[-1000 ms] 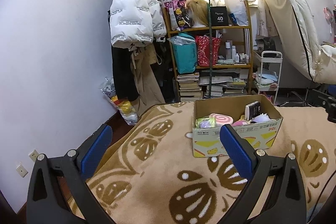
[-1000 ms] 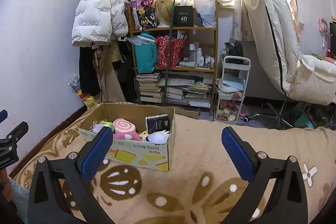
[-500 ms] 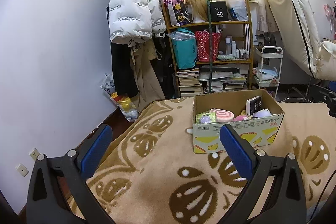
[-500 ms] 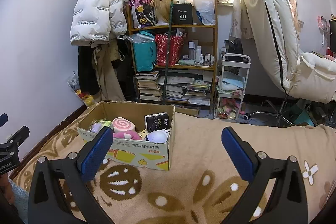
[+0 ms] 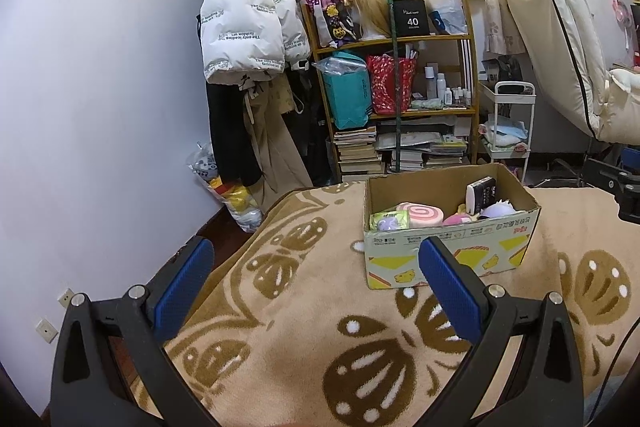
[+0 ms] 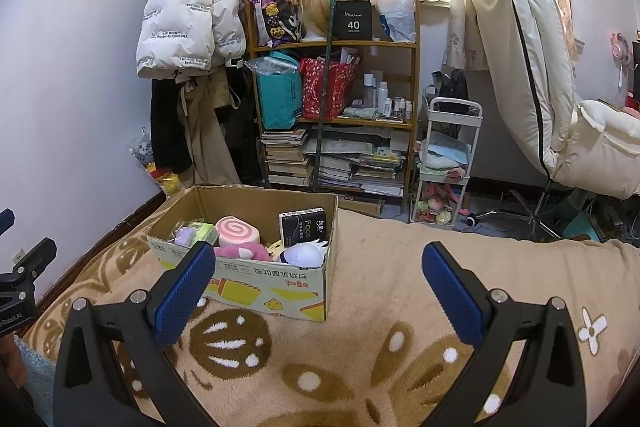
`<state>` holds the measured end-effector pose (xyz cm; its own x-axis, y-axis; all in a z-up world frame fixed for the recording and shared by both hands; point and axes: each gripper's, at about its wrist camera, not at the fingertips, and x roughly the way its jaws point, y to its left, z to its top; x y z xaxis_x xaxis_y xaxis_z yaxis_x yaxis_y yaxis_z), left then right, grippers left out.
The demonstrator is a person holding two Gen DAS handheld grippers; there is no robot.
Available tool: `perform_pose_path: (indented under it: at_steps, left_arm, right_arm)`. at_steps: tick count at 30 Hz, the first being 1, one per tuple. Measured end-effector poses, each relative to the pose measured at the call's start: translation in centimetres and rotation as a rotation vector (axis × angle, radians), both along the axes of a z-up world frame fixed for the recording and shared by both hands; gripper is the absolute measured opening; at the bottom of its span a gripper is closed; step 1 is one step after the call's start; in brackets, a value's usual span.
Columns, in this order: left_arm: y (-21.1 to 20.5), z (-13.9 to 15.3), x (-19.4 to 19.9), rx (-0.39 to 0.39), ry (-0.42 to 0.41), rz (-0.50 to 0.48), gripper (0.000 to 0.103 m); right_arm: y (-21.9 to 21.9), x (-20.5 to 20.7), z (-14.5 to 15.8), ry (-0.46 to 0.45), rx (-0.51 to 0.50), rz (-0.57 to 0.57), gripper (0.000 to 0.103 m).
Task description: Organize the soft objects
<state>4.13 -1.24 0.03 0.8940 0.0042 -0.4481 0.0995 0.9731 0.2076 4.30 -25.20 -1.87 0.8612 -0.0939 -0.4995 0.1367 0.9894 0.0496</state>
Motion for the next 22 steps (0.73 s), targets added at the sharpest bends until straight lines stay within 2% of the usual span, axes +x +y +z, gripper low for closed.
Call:
perform_pose_path:
  at_steps: [22]
  left_arm:
    - [0.51,-0.26,0.54,-0.003,0.020,0.011,0.101]
  right_arm:
    - [-0.07,0.01,-0.10,0.002,0.004,-0.005,0.103]
